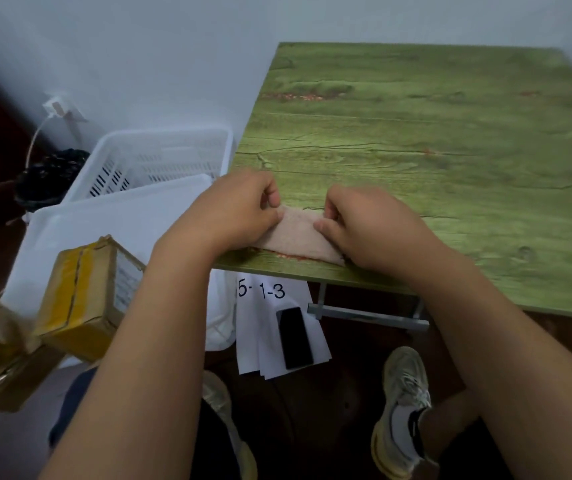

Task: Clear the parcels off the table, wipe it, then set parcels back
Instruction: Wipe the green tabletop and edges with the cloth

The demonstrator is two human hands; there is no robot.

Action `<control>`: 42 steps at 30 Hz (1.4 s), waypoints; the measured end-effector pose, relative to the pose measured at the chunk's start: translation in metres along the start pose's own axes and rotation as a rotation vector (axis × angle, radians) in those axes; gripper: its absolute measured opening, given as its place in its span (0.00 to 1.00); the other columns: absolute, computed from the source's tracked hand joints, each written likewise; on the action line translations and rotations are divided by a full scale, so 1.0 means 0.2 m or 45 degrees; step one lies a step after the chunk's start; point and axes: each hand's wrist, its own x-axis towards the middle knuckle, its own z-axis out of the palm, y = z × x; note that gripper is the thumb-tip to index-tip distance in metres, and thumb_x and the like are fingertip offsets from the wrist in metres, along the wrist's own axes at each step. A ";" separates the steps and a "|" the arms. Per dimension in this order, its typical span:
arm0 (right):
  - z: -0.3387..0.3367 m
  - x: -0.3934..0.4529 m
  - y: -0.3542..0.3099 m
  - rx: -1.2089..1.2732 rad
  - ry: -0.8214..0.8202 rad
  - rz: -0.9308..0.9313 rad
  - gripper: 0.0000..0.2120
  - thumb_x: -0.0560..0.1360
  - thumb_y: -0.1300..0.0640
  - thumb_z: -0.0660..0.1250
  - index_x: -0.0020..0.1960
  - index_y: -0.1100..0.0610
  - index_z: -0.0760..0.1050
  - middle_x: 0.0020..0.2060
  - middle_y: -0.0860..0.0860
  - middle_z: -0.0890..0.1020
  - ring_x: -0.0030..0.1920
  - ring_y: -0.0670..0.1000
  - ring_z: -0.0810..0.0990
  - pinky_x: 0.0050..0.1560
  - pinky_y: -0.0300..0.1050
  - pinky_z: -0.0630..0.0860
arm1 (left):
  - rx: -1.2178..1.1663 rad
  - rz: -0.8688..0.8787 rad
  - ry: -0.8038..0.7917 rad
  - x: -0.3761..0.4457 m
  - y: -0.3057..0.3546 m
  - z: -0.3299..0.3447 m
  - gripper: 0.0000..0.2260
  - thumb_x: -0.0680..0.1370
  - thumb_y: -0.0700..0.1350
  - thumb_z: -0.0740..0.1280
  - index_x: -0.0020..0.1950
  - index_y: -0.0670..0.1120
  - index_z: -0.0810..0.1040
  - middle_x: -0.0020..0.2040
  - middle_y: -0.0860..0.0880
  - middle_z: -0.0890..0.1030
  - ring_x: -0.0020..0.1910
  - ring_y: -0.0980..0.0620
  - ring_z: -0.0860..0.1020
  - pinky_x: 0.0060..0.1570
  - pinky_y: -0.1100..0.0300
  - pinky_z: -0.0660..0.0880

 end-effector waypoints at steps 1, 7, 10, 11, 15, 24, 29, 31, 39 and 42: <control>0.00 0.00 0.00 -0.004 -0.004 -0.006 0.09 0.80 0.49 0.63 0.48 0.54 0.71 0.42 0.51 0.77 0.45 0.55 0.74 0.45 0.51 0.73 | 0.002 0.002 0.005 -0.01 0.00 0.00 0.04 0.76 0.45 0.70 0.46 0.51 0.75 0.47 0.53 0.75 0.47 0.52 0.74 0.48 0.57 0.70; -0.02 0.02 -0.01 -0.012 -0.021 -0.014 0.07 0.80 0.51 0.62 0.51 0.54 0.73 0.47 0.52 0.79 0.49 0.56 0.75 0.48 0.51 0.74 | 0.018 -0.048 0.029 -0.04 -0.04 -0.04 0.09 0.75 0.39 0.65 0.49 0.53 0.77 0.40 0.59 0.73 0.47 0.53 0.73 0.48 0.55 0.72; -0.02 0.03 -0.01 -0.035 -0.001 -0.019 0.06 0.80 0.53 0.62 0.51 0.55 0.74 0.48 0.52 0.78 0.49 0.55 0.75 0.48 0.50 0.73 | 0.012 -0.056 0.047 -0.05 -0.05 -0.05 0.09 0.76 0.39 0.65 0.51 0.52 0.79 0.39 0.60 0.74 0.46 0.53 0.73 0.45 0.57 0.70; -0.02 0.04 0.00 -0.048 0.012 -0.026 0.05 0.80 0.53 0.61 0.50 0.55 0.74 0.48 0.52 0.78 0.50 0.55 0.75 0.49 0.51 0.73 | -0.001 -0.047 0.063 -0.05 -0.05 -0.05 0.09 0.77 0.39 0.65 0.51 0.51 0.80 0.39 0.60 0.73 0.46 0.54 0.74 0.44 0.59 0.68; -0.02 0.06 0.00 -0.042 0.035 -0.012 0.08 0.81 0.57 0.59 0.56 0.55 0.75 0.53 0.54 0.77 0.55 0.57 0.74 0.53 0.52 0.73 | -0.060 -0.009 0.138 -0.05 -0.05 -0.07 0.08 0.79 0.40 0.64 0.53 0.47 0.82 0.38 0.61 0.70 0.45 0.56 0.71 0.40 0.66 0.60; -0.04 0.06 -0.03 0.313 -0.066 0.088 0.10 0.80 0.51 0.58 0.50 0.52 0.77 0.49 0.52 0.71 0.56 0.53 0.68 0.52 0.45 0.62 | -0.765 -0.022 0.237 -0.08 0.05 -0.13 0.11 0.80 0.39 0.60 0.42 0.53 0.75 0.38 0.56 0.75 0.38 0.59 0.71 0.41 0.64 0.69; -0.08 0.00 -0.07 0.938 -0.087 0.085 0.06 0.71 0.54 0.62 0.39 0.56 0.73 0.37 0.55 0.78 0.39 0.52 0.73 0.42 0.51 0.70 | -0.939 0.023 0.234 -0.11 0.06 -0.18 0.09 0.80 0.45 0.59 0.45 0.57 0.74 0.37 0.51 0.72 0.36 0.57 0.69 0.40 0.60 0.68; -0.08 -0.01 -0.07 1.197 -0.076 0.135 0.05 0.66 0.55 0.61 0.41 0.53 0.71 0.34 0.53 0.75 0.37 0.52 0.70 0.38 0.49 0.66 | -0.983 0.035 0.211 -0.13 0.07 -0.19 0.08 0.80 0.47 0.58 0.45 0.59 0.73 0.38 0.48 0.71 0.36 0.54 0.68 0.37 0.57 0.66; -0.12 -0.02 -0.08 1.988 -0.654 0.193 0.13 0.72 0.64 0.64 0.55 0.56 0.81 0.43 0.53 0.80 0.33 0.51 0.78 0.33 0.44 0.78 | -1.261 -0.035 0.132 -0.19 0.10 -0.20 0.10 0.84 0.42 0.57 0.47 0.54 0.72 0.37 0.46 0.72 0.35 0.52 0.70 0.34 0.61 0.68; -0.12 0.00 -0.09 1.998 -0.522 0.307 0.13 0.77 0.68 0.60 0.58 0.60 0.78 0.46 0.54 0.79 0.35 0.49 0.78 0.31 0.41 0.79 | -1.251 -0.192 0.147 -0.17 0.07 -0.15 0.11 0.83 0.41 0.59 0.45 0.54 0.74 0.42 0.42 0.76 0.38 0.48 0.72 0.36 0.57 0.68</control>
